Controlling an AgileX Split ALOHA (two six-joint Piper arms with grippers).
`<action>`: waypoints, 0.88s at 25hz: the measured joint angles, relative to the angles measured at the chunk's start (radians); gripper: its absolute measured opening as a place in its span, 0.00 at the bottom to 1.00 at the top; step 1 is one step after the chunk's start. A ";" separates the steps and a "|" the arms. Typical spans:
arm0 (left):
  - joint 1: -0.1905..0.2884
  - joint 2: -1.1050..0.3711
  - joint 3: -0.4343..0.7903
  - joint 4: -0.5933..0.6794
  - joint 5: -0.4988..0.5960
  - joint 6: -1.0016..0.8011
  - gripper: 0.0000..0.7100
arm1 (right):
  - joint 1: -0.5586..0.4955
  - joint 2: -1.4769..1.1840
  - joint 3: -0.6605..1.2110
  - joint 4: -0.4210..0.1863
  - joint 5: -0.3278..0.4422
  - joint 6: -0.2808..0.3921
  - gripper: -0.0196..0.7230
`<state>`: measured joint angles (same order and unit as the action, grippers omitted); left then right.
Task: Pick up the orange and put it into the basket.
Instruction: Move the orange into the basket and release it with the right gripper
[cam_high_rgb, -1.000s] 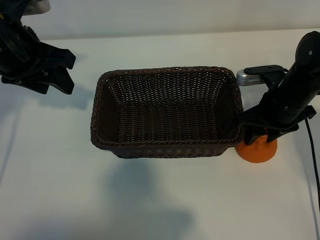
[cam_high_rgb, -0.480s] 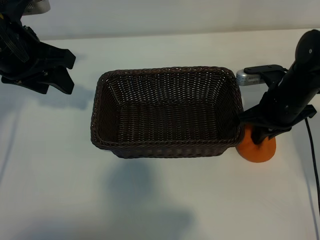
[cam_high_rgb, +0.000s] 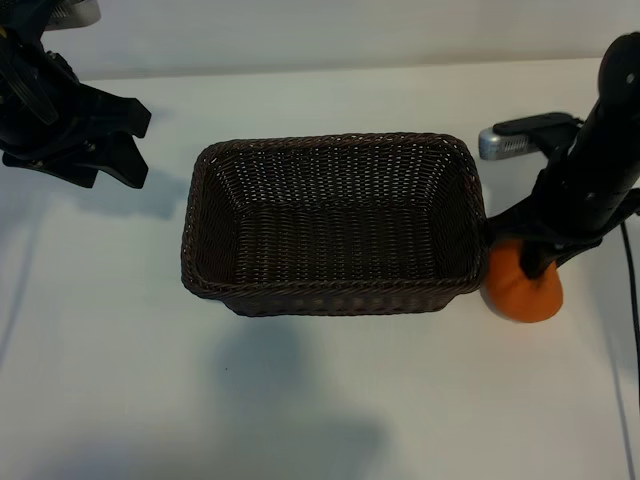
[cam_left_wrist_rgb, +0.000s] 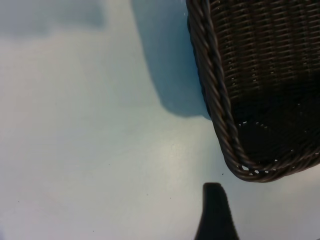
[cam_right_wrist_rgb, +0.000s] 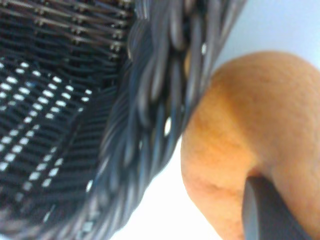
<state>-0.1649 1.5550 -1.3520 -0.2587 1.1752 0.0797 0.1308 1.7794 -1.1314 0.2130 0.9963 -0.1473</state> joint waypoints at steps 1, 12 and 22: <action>0.000 0.000 0.000 0.000 0.000 0.000 0.74 | 0.000 -0.015 -0.008 -0.006 0.006 0.001 0.14; 0.000 0.000 0.000 0.000 0.000 0.000 0.74 | -0.019 -0.130 -0.214 -0.042 0.194 0.021 0.14; 0.000 0.000 0.000 0.000 0.000 0.000 0.74 | -0.019 -0.131 -0.361 -0.065 0.225 0.052 0.14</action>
<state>-0.1649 1.5550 -1.3520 -0.2587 1.1752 0.0797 0.1114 1.6488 -1.4929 0.1482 1.2217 -0.0957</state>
